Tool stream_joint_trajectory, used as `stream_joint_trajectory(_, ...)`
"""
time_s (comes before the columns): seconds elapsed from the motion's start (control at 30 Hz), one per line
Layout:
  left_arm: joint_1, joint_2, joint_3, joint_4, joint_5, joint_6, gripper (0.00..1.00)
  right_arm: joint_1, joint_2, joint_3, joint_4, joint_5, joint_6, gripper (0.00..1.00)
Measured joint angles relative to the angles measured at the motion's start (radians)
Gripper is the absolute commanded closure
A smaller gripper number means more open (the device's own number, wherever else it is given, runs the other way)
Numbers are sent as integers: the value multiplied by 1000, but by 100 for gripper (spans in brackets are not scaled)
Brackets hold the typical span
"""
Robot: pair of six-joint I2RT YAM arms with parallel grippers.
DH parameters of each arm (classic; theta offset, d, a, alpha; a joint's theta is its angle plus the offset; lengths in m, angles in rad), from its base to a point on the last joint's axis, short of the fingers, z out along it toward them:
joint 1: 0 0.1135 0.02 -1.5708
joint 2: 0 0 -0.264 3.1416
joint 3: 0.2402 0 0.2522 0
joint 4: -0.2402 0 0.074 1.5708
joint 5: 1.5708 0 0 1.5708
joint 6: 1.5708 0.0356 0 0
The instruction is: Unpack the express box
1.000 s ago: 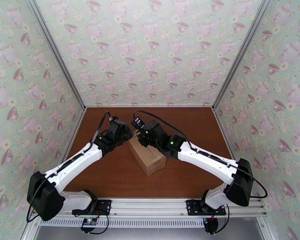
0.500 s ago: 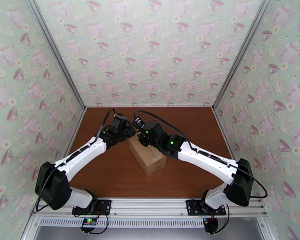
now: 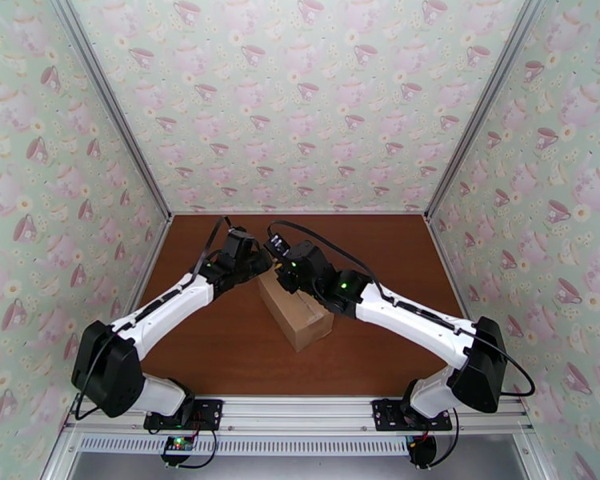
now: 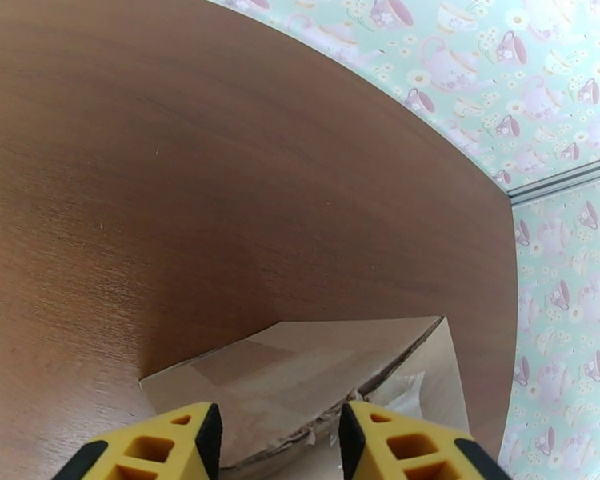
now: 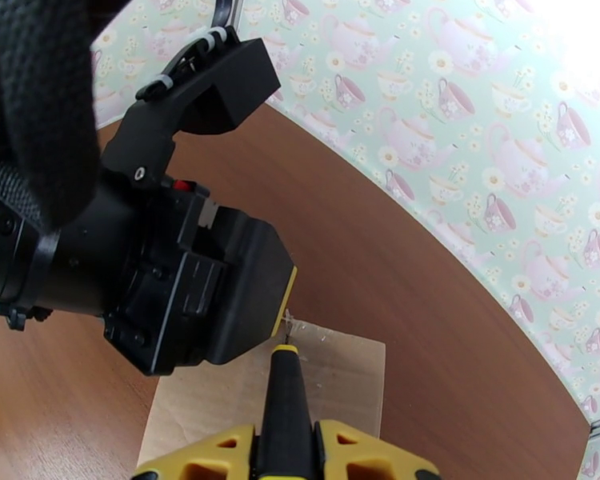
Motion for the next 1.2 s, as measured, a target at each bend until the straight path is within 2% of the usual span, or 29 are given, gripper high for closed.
stream_joint_trajectory(0.17,0,-55,-8,-64,-14,0,53,1,0,0,-1,5,0,100)
stream_joint_trajectory(0.3,0,-154,-9,-129,-33,0,49,1,0,0,-2,8,3,100)
stream_joint_trajectory(0.37,0,-196,-12,-138,-32,0,46,1,0,0,-2,8,4,100)
stream_joint_trajectory(0.43,-3,-216,-23,-139,-29,-4,37,1,0,0,-2,8,5,100)
stream_joint_trajectory(0.47,-6,-217,-32,-138,-23,-9,35,1,0,0,-2,8,8,100)
stream_joint_trajectory(0.73,-65,-125,-138,-65,42,-72,35,1,0,0,-7,10,11,100)
stream_joint_trajectory(0.97,-92,-82,-137,23,50,-113,39,-6,-5,-3,-14,21,12,100)
stream_joint_trajectory(1.2,-95,-77,-139,39,49,-144,39,-6,-14,-13,-15,30,11,100)
